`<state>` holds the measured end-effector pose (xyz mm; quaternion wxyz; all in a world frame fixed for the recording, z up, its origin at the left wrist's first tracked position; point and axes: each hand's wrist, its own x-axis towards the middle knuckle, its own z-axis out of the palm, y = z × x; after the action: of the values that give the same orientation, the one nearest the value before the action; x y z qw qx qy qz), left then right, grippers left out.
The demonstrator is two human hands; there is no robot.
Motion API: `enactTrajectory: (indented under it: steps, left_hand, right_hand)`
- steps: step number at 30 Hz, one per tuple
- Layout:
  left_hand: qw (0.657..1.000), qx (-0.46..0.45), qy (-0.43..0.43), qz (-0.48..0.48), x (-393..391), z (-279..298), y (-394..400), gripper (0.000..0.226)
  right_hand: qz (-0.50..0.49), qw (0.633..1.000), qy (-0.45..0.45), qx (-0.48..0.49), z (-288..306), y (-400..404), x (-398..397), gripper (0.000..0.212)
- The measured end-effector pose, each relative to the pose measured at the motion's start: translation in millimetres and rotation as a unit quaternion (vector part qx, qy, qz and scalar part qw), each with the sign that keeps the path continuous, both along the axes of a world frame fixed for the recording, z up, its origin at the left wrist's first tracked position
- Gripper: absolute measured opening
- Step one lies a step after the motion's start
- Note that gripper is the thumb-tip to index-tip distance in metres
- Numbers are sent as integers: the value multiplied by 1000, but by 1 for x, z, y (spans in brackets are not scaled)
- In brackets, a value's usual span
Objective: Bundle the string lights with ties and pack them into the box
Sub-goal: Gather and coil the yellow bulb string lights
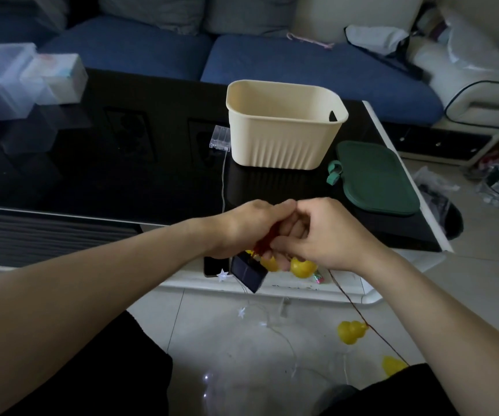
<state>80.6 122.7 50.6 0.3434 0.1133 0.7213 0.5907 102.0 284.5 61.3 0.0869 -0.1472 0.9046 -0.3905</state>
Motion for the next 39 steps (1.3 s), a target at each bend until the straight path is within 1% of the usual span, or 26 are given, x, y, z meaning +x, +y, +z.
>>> enactTrajectory:
  steps: [2, 4, 8, 11, 12, 13, 15, 18, 21, 23, 27, 31, 34, 39]
  left_hand:
    - [997, -41, 20, -62, 3, 6, -1, 62]
    - [992, -70, 29, -102, 6, 9, 2, 66]
    - [992, -70, -13, -108, 6, 5, 4, 60]
    - [988, -60, -30, -136, 4, 6, 1, 58]
    - [987, -57, -36, -143, 4, 6, 0, 57]
    - [987, -55, -43, -146, 3, 6, 0, 56]
    - [986, -48, -51, -148, 2, 5, -2, 55]
    - [990, -18, -62, -127, 0, 6, -5, 61]
    - [995, 12, -64, -73, -3, 8, -7, 64]
    - [997, 30, -66, -30, -5, 7, -7, 58]
    - [997, 40, -64, 24, -6, 5, -6, 51]
    - [996, 40, -62, 51, -7, 7, -2, 52]
    - [996, 22, -58, 57, -7, 8, -2, 52]
    - [997, -8, -54, 55, -6, 7, -1, 53]
  right_hand:
    - [-18, 1000, 25, 5, 2, 5, -3, 34]
    - [-10, 1000, 10, -2, 4, 11, -6, 41]
    - [30, 998, -48, -37, 0, 18, -9, 45]
    - [59, 993, -93, -48, -1, 25, -12, 53]
    - [68, 990, -112, -54, 0, 28, -12, 54]
    - [81, 986, -135, -62, 2, 32, -13, 51]
    - [104, 975, -174, -92, 5, 41, -13, 38]
    - [104, 969, -185, -128, 3, 50, -14, 26]
    - [99, 974, -175, -100, -5, 49, -13, 21]
    - [76, 971, -202, -99, -9, 48, -12, 19]
    - [33, 967, -237, -90, -10, 53, -13, 30]
    - [21, 963, -267, -32, -7, 61, -14, 40]
    - [-2, 972, -234, -6, -2, 64, -14, 43]
    - [-44, 995, -95, -6, 0, 59, -13, 39]
